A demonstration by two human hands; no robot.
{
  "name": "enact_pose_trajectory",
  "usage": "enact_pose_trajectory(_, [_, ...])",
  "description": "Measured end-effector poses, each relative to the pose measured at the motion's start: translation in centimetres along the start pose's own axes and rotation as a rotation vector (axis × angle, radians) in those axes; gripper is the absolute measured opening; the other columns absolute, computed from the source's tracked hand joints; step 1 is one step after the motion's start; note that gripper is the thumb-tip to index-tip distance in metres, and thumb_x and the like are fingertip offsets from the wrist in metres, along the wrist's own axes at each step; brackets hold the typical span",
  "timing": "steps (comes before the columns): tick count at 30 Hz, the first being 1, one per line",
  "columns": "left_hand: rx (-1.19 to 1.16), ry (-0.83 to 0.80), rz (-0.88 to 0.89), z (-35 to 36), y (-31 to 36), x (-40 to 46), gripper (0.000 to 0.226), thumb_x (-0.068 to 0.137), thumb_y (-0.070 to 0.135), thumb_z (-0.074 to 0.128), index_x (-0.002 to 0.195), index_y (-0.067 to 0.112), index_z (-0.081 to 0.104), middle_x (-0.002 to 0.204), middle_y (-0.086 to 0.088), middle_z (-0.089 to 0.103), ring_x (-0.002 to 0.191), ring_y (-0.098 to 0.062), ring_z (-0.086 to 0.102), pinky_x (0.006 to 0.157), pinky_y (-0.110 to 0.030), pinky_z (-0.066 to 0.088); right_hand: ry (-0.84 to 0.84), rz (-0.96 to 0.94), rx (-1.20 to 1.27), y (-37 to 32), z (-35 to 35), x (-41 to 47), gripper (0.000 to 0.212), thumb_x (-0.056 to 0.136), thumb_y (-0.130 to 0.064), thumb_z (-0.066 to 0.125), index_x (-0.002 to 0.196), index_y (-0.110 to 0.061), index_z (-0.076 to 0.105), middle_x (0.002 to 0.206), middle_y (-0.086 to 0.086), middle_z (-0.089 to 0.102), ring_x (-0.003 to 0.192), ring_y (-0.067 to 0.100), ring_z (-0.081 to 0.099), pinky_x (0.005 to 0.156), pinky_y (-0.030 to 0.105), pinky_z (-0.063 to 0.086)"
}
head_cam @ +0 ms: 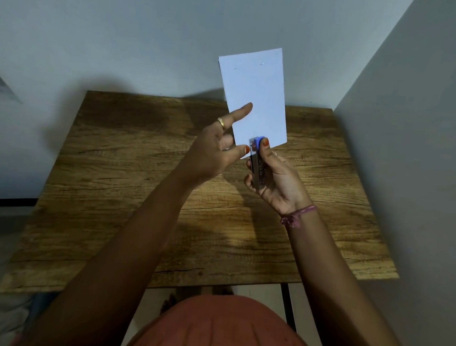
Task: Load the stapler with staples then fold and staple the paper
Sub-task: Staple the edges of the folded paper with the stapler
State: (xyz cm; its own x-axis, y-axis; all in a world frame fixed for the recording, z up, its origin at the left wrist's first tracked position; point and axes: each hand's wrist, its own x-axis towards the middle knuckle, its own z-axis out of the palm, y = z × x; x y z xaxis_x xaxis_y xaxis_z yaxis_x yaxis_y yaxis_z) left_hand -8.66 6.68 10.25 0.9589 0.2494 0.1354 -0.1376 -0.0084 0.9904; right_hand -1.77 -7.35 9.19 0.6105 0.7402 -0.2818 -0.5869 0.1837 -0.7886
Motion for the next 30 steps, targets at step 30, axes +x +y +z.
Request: enact_pose_trajectory(30, [-0.345, 0.327, -0.147, 3.1, -1.9, -0.5, 0.032, 0.071, 0.017, 0.077, 0.102, 0.012, 0.069, 0.106, -0.009, 0.073, 0.104, -0.025, 0.067, 0.094, -0.041, 0.052, 0.166, -0.11, -0.069, 1.3, 1.9, 1.1, 0.01, 0.088, -0.02, 0.062, 0.088, -0.016, 0.071, 0.086, 0.002, 0.069, 0.072, 0.01, 0.062, 0.056, 0.021, 0.042])
